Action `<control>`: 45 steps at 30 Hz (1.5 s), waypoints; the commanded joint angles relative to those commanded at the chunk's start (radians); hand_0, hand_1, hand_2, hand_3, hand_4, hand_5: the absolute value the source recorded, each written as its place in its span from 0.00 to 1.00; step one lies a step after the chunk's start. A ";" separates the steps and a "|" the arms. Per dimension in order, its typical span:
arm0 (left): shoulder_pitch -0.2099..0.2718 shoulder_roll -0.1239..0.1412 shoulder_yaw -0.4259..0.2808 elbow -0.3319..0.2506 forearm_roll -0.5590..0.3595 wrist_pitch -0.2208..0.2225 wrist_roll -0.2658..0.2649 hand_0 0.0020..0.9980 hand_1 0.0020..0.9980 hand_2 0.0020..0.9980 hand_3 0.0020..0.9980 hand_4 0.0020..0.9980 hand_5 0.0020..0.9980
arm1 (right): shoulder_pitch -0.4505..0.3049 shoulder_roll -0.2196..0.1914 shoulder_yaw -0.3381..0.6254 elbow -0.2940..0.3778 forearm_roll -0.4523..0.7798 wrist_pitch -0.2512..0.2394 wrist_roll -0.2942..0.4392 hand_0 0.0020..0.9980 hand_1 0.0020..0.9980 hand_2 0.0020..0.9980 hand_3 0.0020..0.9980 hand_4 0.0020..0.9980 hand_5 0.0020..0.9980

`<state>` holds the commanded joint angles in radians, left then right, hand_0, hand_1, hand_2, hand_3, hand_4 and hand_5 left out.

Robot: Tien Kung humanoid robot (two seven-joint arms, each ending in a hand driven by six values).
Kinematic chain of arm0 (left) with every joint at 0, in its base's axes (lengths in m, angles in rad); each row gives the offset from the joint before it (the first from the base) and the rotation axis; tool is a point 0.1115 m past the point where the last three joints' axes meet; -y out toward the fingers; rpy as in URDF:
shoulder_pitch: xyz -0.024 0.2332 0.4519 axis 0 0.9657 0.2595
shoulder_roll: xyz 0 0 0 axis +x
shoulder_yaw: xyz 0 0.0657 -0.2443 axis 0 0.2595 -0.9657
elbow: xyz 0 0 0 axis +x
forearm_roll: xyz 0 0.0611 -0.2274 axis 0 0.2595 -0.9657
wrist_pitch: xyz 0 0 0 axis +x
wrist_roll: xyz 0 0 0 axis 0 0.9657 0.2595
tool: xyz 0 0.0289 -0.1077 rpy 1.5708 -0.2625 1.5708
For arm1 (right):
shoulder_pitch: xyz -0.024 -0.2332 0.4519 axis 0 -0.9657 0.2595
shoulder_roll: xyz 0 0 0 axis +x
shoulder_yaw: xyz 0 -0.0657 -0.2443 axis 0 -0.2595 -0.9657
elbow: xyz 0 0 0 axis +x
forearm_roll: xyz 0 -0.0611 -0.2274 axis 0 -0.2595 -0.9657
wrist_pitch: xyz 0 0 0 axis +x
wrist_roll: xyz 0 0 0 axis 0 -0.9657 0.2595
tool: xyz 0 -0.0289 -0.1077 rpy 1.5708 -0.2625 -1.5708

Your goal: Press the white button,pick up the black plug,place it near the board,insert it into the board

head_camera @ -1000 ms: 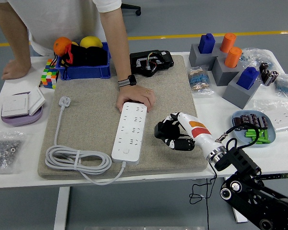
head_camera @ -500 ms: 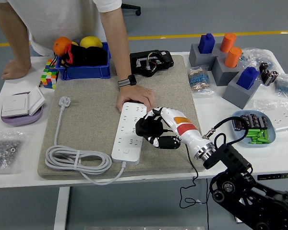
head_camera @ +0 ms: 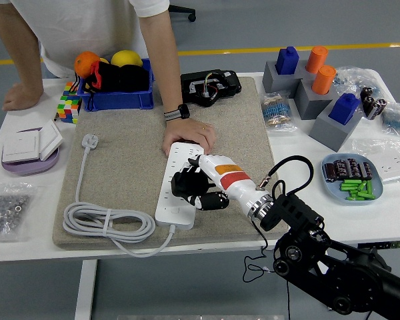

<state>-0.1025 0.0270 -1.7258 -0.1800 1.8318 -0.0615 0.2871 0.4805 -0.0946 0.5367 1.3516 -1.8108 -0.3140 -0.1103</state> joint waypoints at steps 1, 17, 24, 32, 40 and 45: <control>0.000 0.000 0.000 0.000 -0.001 0.000 0.000 0.62 0.63 0.64 0.69 0.55 0.39 | 0.004 0.002 -0.005 -0.005 -0.003 0.001 -0.003 0.53 0.55 0.55 0.54 0.75 0.00; 0.000 0.000 0.001 0.000 -0.002 0.000 0.001 0.62 0.63 0.64 0.69 0.55 0.39 | 0.028 0.019 -0.027 -0.067 -0.008 0.008 -0.009 0.53 0.55 0.55 0.55 0.75 0.00; -0.001 0.001 0.001 0.000 0.001 0.000 0.001 0.62 0.63 0.64 0.69 0.55 0.39 | 0.027 0.016 -0.022 -0.069 -0.014 0.012 -0.011 0.54 0.55 0.55 0.55 0.76 0.00; 0.002 0.000 -0.001 0.000 0.001 0.000 0.001 0.62 0.63 0.64 0.69 0.55 0.39 | 0.018 0.007 -0.013 -0.050 -0.027 0.020 -0.022 0.54 0.55 0.55 0.55 0.76 0.00; 0.003 0.000 -0.003 0.000 0.001 0.001 0.000 0.62 0.63 0.64 0.69 0.55 0.39 | 0.017 0.009 -0.013 -0.044 -0.035 0.020 -0.027 0.54 0.55 0.55 0.55 0.76 0.00; 0.003 -0.001 -0.003 0.000 0.000 0.000 0.001 0.62 0.63 0.64 0.69 0.55 0.39 | 0.020 0.016 -0.013 -0.050 -0.039 0.016 -0.028 0.54 0.55 0.55 0.55 0.76 0.00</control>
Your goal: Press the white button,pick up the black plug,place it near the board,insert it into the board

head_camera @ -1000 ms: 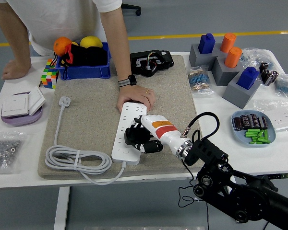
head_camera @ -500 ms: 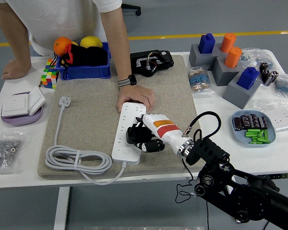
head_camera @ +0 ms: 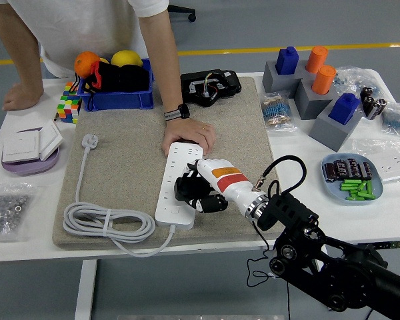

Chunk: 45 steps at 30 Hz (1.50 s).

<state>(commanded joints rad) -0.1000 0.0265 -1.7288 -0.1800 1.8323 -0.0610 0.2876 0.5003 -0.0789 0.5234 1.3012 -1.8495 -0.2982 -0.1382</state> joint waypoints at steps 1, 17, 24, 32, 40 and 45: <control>0.000 0.000 0.001 0.000 -0.001 0.000 0.000 0.62 0.63 0.64 0.69 0.55 0.39 | 0.000 0.001 0.000 -0.003 -0.002 -0.001 -0.001 0.54 0.55 0.55 0.55 0.76 0.00; 0.001 0.000 -0.002 0.000 -0.001 0.001 -0.001 0.63 0.63 0.64 0.69 0.55 0.39 | -0.006 -0.005 -0.001 0.008 -0.012 0.007 -0.016 0.54 0.55 0.55 0.55 0.76 0.00; 0.002 0.000 -0.002 0.000 0.000 0.001 -0.001 0.63 0.63 0.64 0.69 0.55 0.39 | -0.008 -0.002 -0.002 0.017 -0.015 0.006 -0.021 0.54 0.55 0.55 0.56 0.76 0.00; 0.001 0.000 -0.001 0.000 -0.004 0.001 -0.001 0.62 0.63 0.64 0.69 0.55 0.39 | -0.005 0.006 -0.003 -0.005 -0.016 0.002 -0.018 0.54 0.54 0.55 0.56 0.76 0.00; 0.002 0.000 -0.001 0.000 -0.005 0.001 -0.001 0.62 0.63 0.64 0.69 0.55 0.39 | -0.005 0.007 -0.005 -0.006 -0.020 0.003 -0.020 0.54 0.54 0.55 0.56 0.76 0.00; 0.002 0.000 -0.001 0.000 -0.003 0.001 -0.001 0.62 0.63 0.64 0.69 0.55 0.39 | -0.007 0.007 -0.009 -0.007 -0.018 0.004 -0.021 0.54 0.54 0.55 0.56 0.76 0.00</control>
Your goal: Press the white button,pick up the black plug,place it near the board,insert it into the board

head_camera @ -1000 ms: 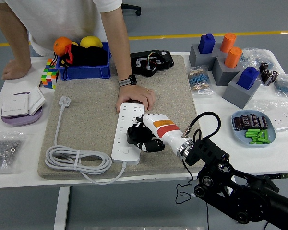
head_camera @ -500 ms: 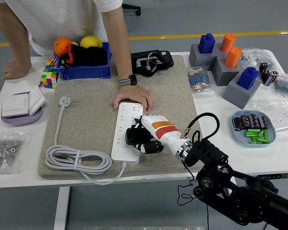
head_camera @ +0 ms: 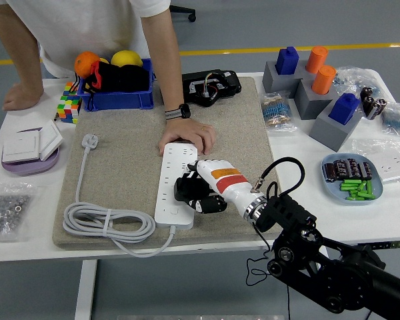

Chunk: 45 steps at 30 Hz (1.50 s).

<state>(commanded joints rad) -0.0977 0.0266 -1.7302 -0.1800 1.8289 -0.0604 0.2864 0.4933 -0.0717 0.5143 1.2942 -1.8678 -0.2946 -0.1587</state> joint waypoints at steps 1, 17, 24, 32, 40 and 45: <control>0.000 0.000 0.000 0.000 0.000 0.000 0.000 0.62 0.63 0.64 0.69 0.55 0.39 | 0.000 0.000 0.000 0.001 0.000 0.000 0.000 0.54 0.54 0.55 0.56 0.76 0.00; -0.001 0.000 -0.002 0.000 0.000 0.001 0.000 0.62 0.63 0.64 0.69 0.55 0.40 | 0.008 0.008 -0.015 -0.029 0.000 0.000 0.002 0.54 0.54 0.55 0.56 0.76 0.00; -0.001 0.000 -0.002 0.000 0.002 0.001 0.000 0.62 0.63 0.64 0.69 0.55 0.39 | 0.020 0.015 -0.043 -0.054 0.002 0.004 0.000 0.54 0.55 0.55 0.56 0.76 0.00; 0.000 0.000 -0.003 0.000 0.000 0.001 0.000 0.62 0.63 0.64 0.69 0.55 0.39 | 0.024 0.015 -0.060 -0.056 0.006 0.007 -0.002 0.54 0.55 0.55 0.56 0.76 0.00; 0.000 0.000 -0.006 0.000 0.001 0.002 0.000 0.62 0.63 0.64 0.69 0.55 0.39 | 0.023 0.011 -0.023 -0.027 0.003 0.006 0.003 0.54 0.55 0.55 0.56 0.76 0.00; 0.000 -0.001 -0.005 0.000 0.002 0.002 0.000 0.62 0.63 0.64 0.69 0.55 0.40 | 0.023 0.011 -0.017 -0.023 0.041 0.029 0.019 0.61 0.62 0.60 0.62 0.83 0.03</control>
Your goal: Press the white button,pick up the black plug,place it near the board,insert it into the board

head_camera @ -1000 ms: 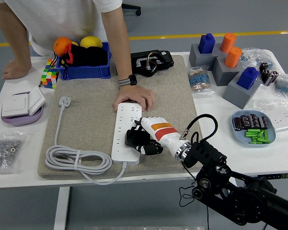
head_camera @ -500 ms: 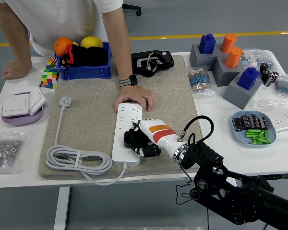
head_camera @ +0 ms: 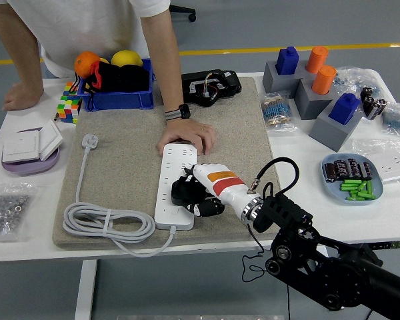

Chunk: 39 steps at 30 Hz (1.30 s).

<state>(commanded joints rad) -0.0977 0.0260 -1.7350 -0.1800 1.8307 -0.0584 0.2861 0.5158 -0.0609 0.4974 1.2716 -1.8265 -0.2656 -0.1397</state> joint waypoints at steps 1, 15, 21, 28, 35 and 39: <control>0.000 0.000 0.000 0.000 -0.001 0.000 0.000 0.62 0.63 0.64 0.69 0.55 0.40 | 0.000 0.001 0.000 0.000 0.001 0.004 0.001 0.61 0.62 0.60 0.62 0.83 0.03; 0.002 -0.001 -0.001 0.000 -0.001 0.001 0.000 0.62 0.63 0.64 0.69 0.55 0.39 | -0.002 0.001 0.007 0.020 0.020 0.013 0.020 0.81 0.84 0.85 0.93 1.00 0.36; 0.000 -0.001 -0.001 0.000 -0.002 0.001 0.000 0.63 0.63 0.64 0.69 0.55 0.39 | -0.008 -0.006 0.037 0.056 0.010 0.030 0.016 0.87 0.86 0.86 0.94 1.00 0.38; -0.001 -0.002 0.000 0.000 -0.006 0.002 -0.002 0.62 0.63 0.64 0.69 0.55 0.39 | -0.065 -0.054 0.189 0.162 0.024 0.027 0.050 0.95 0.91 0.89 0.96 1.00 0.66; 0.000 -0.003 -0.003 0.000 0.001 0.000 -0.001 0.62 0.63 0.64 0.69 0.55 0.39 | -0.164 -0.118 0.407 0.247 -0.009 0.006 0.064 1.00 0.95 0.92 0.97 1.00 0.80; -0.001 -0.004 0.002 0.000 -0.002 0.000 -0.001 0.63 0.63 0.64 0.69 0.55 0.39 | -0.233 -0.151 0.523 0.276 -0.013 -0.002 0.074 1.00 0.96 0.94 0.97 1.00 0.83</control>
<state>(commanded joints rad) -0.0989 0.0225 -1.7326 -0.1800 1.8284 -0.0584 0.2853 0.2824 -0.2116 1.0202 1.5475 -1.8394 -0.2673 -0.0658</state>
